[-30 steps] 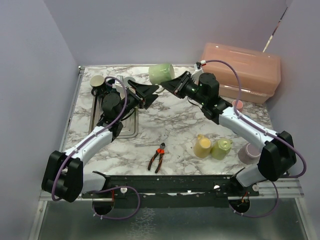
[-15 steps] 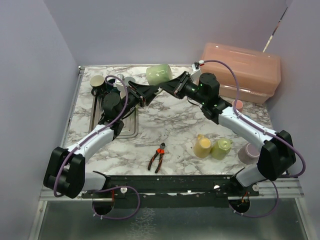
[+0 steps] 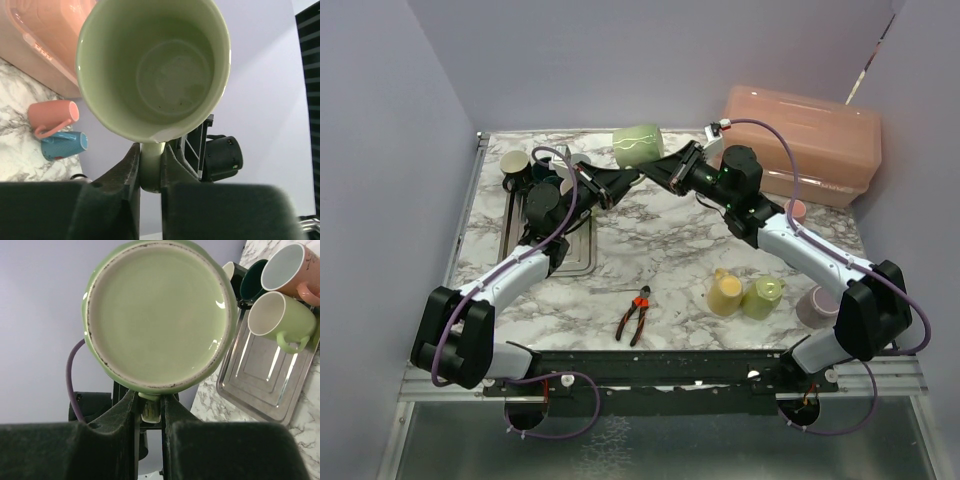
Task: Turn the mug right side up
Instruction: Place the cup on the tray.
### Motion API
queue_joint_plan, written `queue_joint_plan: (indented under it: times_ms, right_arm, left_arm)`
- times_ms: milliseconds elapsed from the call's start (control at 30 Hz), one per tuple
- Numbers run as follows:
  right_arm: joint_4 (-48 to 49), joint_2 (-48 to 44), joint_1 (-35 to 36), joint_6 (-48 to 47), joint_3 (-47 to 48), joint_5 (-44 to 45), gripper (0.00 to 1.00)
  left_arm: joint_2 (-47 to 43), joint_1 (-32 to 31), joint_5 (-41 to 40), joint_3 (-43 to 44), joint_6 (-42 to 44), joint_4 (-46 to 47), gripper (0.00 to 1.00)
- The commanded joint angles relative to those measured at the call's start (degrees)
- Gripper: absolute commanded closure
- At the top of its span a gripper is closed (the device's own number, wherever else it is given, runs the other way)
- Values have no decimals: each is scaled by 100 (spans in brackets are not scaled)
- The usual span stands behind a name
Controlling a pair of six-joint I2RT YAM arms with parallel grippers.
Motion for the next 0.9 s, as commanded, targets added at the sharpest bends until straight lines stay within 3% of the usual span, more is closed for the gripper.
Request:
queue_joint_plan:
  times_ms: [0,133,400,600,700,867]
  right_arm:
    - [196,45,50,-126,-52,-239,99]
    - [-205,-2,50,-344,-5,-26,99]
    - [-484,-114,-97,-389,-92,302,58]
    - [-309,-291,-416,-410,-358,260,50]
    - [-382,-348,-455,-526,-363,285,49]
    - [-877,-454,-476,-954,-201,521,49]
  left_arm:
    - [-42,51,164,233,178,634,100]
    - [-114,181,161,252,469,675,100]
    - [-82,752,350,254,599,670,100]
    - [-59,1180,638,290,972,419,100]
    - [-135,1418,688,391,1462,-270,100]
    - [-268,1845,638,946,2830,-2410,100]
